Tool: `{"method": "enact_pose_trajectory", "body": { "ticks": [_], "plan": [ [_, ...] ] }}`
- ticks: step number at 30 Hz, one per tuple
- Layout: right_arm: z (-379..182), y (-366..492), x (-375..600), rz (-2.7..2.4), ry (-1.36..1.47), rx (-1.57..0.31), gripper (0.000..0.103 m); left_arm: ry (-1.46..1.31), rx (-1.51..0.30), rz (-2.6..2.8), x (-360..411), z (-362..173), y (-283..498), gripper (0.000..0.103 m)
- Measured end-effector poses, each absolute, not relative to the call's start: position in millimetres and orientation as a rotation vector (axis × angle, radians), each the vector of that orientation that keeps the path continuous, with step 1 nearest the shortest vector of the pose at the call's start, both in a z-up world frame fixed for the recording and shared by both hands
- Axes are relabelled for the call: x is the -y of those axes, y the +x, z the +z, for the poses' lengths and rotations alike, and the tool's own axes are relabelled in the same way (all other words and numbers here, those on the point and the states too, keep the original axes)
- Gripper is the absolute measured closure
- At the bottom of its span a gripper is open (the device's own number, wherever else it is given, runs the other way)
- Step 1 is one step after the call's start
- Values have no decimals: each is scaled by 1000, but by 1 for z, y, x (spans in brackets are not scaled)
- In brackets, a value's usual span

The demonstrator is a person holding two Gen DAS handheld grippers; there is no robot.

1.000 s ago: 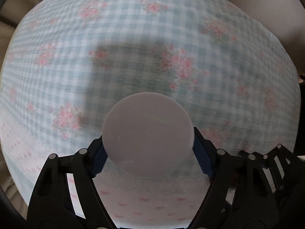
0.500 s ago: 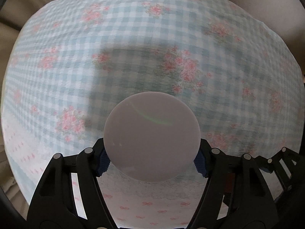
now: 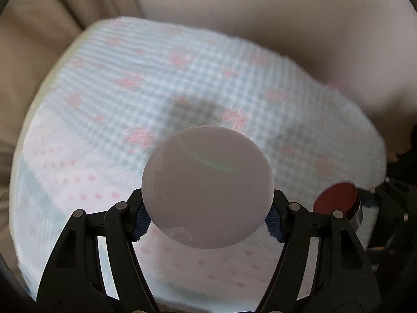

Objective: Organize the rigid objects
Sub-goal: 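Grasp the white-lidded green jar with left tool while right tool grasps the red-capped tin, then carry the green jar and red-capped tin over the cardboard box with both tools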

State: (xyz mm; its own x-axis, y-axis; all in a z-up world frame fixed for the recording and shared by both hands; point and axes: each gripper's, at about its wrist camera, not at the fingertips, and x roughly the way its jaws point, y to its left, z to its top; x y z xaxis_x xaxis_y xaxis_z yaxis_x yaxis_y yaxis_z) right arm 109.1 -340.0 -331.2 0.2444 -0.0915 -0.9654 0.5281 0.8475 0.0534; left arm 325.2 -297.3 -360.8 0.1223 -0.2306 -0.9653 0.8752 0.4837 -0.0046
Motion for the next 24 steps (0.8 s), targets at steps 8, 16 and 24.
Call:
{"method": "enact_pose_trajectory", "body": {
  "ticks": [8,16,24],
  "plan": [
    [-206,99,305,-356,329,-1133,53,440,-1085,-766,208,-237,302,36],
    [-123,97,259,-179,258,-1047,53,246,-1010,-566,94,-158,268,35],
    [-90,107,195,63,182,-1010,53,127,-991,-314,-15,-133,220,35]
  ]
}}
